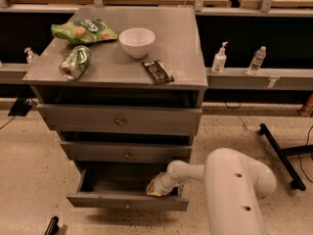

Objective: Open bottom drawer

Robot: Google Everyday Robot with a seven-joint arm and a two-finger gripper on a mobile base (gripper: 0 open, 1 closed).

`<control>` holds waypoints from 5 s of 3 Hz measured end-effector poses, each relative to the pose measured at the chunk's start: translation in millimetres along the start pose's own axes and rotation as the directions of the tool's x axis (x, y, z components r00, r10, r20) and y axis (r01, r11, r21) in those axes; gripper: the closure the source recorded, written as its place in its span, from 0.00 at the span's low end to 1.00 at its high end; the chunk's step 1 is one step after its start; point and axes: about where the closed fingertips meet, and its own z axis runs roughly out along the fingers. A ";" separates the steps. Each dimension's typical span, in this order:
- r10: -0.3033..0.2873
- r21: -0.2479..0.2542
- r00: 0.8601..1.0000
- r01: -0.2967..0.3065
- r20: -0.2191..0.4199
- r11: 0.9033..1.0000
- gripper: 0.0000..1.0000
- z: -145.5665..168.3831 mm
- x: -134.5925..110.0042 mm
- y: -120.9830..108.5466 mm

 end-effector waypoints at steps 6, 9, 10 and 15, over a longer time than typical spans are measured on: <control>0.006 0.039 0.996 -0.009 0.094 0.999 1.00 9.7 -12.3 -35.8; 0.048 -0.137 0.990 -0.030 0.134 0.990 1.00 45.4 -25.2 9.5; 0.048 -0.137 0.990 -0.030 0.134 0.990 1.00 45.4 -25.2 9.5; 0.047 0.088 0.998 -0.050 0.028 0.995 1.00 -46.7 -15.4 9.7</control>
Offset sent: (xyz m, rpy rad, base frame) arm 0.0202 -0.0410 0.0551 0.0271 -0.1719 -0.1191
